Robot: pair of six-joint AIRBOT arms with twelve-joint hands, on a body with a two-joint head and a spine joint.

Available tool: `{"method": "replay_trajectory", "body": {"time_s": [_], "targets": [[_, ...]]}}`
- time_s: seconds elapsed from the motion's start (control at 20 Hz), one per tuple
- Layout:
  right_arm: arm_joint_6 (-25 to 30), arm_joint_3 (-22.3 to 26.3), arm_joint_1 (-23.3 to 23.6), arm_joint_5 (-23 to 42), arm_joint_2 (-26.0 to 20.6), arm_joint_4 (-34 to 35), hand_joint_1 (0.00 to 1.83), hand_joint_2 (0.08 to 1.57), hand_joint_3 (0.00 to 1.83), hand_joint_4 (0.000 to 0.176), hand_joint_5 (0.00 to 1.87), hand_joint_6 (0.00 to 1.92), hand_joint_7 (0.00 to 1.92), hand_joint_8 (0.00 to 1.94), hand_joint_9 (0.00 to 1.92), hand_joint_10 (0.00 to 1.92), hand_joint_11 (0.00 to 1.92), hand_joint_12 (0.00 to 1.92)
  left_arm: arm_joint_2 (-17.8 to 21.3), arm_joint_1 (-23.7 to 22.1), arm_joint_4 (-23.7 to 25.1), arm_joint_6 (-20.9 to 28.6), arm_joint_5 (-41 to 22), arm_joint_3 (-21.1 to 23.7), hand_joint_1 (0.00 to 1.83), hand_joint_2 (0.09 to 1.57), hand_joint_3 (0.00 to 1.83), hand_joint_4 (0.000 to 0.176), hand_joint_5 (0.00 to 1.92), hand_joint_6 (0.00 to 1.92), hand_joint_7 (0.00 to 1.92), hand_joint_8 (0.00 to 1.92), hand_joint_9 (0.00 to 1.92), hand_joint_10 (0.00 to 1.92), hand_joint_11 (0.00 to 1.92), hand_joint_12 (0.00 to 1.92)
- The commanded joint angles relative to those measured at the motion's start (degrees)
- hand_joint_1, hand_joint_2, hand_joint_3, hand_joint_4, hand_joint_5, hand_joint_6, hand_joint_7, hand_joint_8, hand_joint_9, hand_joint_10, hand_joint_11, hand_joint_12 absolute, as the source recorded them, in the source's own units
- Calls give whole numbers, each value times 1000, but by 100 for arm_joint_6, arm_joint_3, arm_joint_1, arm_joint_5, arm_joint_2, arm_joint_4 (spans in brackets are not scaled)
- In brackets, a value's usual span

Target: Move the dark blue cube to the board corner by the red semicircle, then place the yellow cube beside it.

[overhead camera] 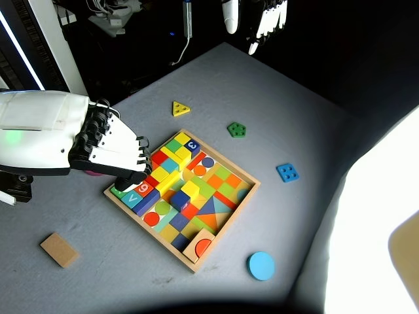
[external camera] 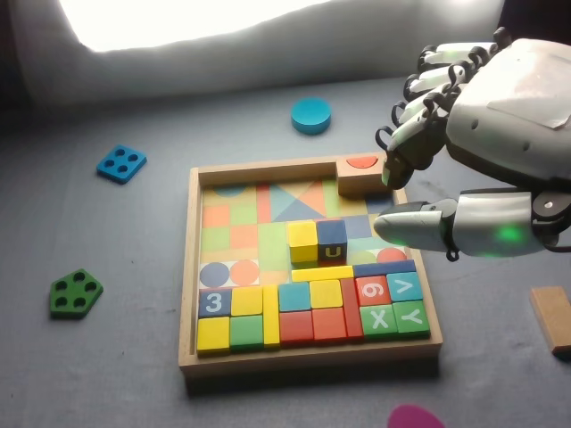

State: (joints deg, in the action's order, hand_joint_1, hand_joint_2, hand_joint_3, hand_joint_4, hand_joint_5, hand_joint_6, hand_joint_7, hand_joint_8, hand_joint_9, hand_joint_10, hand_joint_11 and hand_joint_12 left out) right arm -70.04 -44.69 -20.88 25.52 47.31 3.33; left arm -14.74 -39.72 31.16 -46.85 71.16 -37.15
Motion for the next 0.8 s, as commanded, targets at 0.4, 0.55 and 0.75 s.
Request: {"method": "replay_trajectory", "body": {"time_s": [0.4, 0.55, 0.75], "targets": [[-491, -10, 50, 373, 100, 698, 0, 1048, 30, 28, 0, 0, 0, 0, 0, 0, 0, 0, 4, -70, 146, -4, -469, 8, 17, 1118, 5, 50, 0, 0, 34, 0, 29, 1, 0, 350], [-1251, -83, -40, 444, 343, 1318, 0, 1043, 25, 33, 0, 0, 0, 0, 0, 0, 0, 0, 4, -74, 146, -4, -469, 0, 40, 1115, 0, 55, 1, 0, 32, 3, 12, 3, 0, 296], [-1336, -326, -125, 647, 714, 1480, 0, 1050, 24, 58, 144, 60, 0, 0, 0, 0, 0, 0, 5, -73, 181, 1, -461, -13, 55, 1116, 0, 63, 0, 0, 20, 1, 17, 1, 0, 344]]}}
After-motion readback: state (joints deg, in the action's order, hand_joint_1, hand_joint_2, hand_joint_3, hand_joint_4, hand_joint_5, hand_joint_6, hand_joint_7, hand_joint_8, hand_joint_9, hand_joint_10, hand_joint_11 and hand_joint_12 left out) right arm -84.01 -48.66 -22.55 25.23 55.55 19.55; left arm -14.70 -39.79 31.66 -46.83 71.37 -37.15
